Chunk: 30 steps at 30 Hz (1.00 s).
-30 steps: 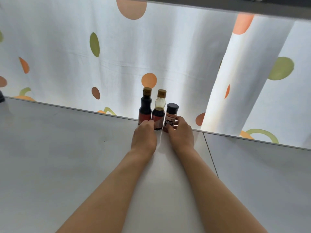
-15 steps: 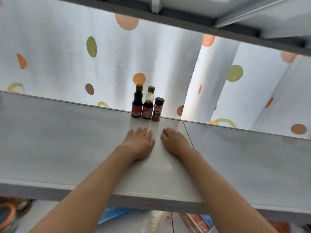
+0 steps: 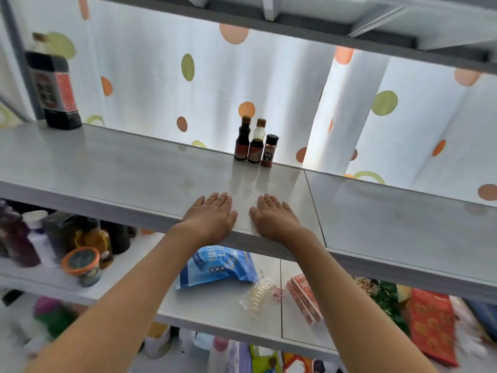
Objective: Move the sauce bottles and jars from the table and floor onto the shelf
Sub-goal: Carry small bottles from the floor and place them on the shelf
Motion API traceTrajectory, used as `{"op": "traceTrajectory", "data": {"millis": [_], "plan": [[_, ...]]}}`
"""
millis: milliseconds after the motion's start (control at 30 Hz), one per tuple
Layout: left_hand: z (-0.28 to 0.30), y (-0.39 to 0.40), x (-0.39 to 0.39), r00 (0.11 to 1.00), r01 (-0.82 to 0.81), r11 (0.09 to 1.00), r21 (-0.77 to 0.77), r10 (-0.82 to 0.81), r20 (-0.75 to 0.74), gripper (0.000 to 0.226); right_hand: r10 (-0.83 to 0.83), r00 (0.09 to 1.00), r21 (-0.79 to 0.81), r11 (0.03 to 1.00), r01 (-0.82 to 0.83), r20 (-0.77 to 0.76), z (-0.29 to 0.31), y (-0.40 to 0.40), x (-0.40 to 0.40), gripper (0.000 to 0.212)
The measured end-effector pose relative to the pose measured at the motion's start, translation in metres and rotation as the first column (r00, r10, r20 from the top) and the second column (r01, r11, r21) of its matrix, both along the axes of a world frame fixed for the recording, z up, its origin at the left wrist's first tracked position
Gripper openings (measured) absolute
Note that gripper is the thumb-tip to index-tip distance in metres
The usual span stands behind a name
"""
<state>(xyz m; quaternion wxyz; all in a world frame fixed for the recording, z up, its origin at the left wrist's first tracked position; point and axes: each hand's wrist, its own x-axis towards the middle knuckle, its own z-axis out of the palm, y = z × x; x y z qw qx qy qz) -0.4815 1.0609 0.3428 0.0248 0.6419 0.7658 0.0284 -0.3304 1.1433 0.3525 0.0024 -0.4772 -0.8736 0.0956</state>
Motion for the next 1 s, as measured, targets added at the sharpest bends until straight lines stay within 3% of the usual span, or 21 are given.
{"op": "traceTrajectory", "data": {"millis": [133,333,433,533,767,1000], "plan": [[-0.008,-0.036,0.027,0.992,-0.119,0.988,0.100,0.122,-0.025,0.055,0.107,0.994,0.053,0.993,-0.105,-0.038,-0.003,-0.016,0.010,0.061],[-0.023,-0.100,0.068,0.954,-0.185,0.939,0.288,0.242,-0.177,0.048,0.213,0.966,0.340,0.928,-0.153,-0.147,-0.029,-0.078,0.032,0.053],[-0.037,-0.148,0.084,0.940,-0.236,0.905,0.355,0.306,-0.155,0.040,0.366,0.913,0.341,0.894,-0.292,-0.179,-0.043,-0.113,0.035,0.053],[-0.040,-0.203,0.092,0.907,-0.304,0.854,0.422,0.395,-0.146,0.051,0.538,0.817,0.334,0.824,-0.457,-0.210,-0.051,-0.154,0.029,0.052],[-0.059,-0.339,0.090,0.763,-0.538,0.760,0.365,0.623,-0.171,0.054,0.784,0.563,0.287,0.620,-0.730,-0.261,-0.049,-0.281,0.001,0.054],[-0.080,-0.503,0.112,0.546,-0.762,0.508,0.401,0.838,-0.024,0.055,0.905,0.264,0.232,0.350,-0.907,-0.334,-0.055,-0.437,-0.016,0.054]]}}
